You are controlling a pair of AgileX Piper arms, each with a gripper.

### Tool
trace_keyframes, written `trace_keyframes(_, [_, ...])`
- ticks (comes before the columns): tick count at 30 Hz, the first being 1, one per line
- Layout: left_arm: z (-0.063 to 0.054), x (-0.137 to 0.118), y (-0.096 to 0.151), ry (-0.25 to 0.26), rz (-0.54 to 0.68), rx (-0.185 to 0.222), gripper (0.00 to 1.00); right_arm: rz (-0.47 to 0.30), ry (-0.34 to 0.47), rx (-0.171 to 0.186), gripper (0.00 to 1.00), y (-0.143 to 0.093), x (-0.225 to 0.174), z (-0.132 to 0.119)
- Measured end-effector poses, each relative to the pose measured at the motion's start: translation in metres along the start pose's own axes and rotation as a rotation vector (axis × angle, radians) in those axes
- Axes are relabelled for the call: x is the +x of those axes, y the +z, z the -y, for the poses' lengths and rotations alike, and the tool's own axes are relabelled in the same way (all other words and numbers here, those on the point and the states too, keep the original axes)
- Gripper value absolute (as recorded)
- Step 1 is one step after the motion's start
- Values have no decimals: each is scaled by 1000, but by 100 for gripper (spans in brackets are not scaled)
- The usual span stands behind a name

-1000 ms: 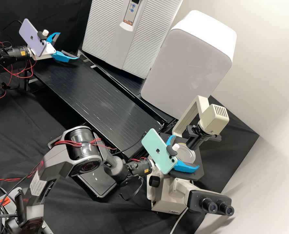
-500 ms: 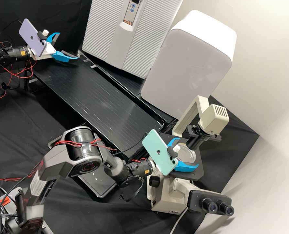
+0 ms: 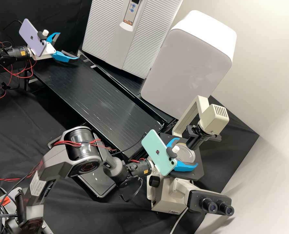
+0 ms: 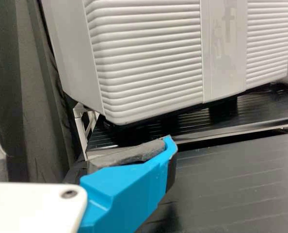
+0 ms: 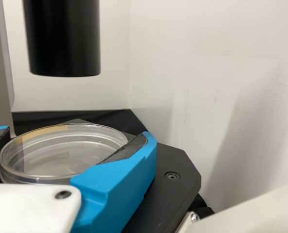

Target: Place the petri dish on the bench

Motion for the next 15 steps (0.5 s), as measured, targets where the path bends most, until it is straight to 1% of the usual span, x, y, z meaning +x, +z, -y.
trace_keyframes(4, [0, 0, 0, 0, 0, 0, 100, -26, -16, 8, 0, -3, -16, 1])
trace_keyframes(5, [0, 0, 0, 0, 0, 0, 100, -45, -18, 14, 0, -7, -25, 0])
trace_keyframes(10, [0, 0, 0, 0, 0, 0, 100, -92, -42, 54, 0, -19, -54, -1])
trace_keyframes(12, [0, 0, 0, 0, 0, 0, 100, -107, -46, 76, 0, -25, -65, -1])
trace_keyframes(15, [0, 0, 0, 0, 0, 0, 100, -177, -53, 81, 0, -43, -82, 3])
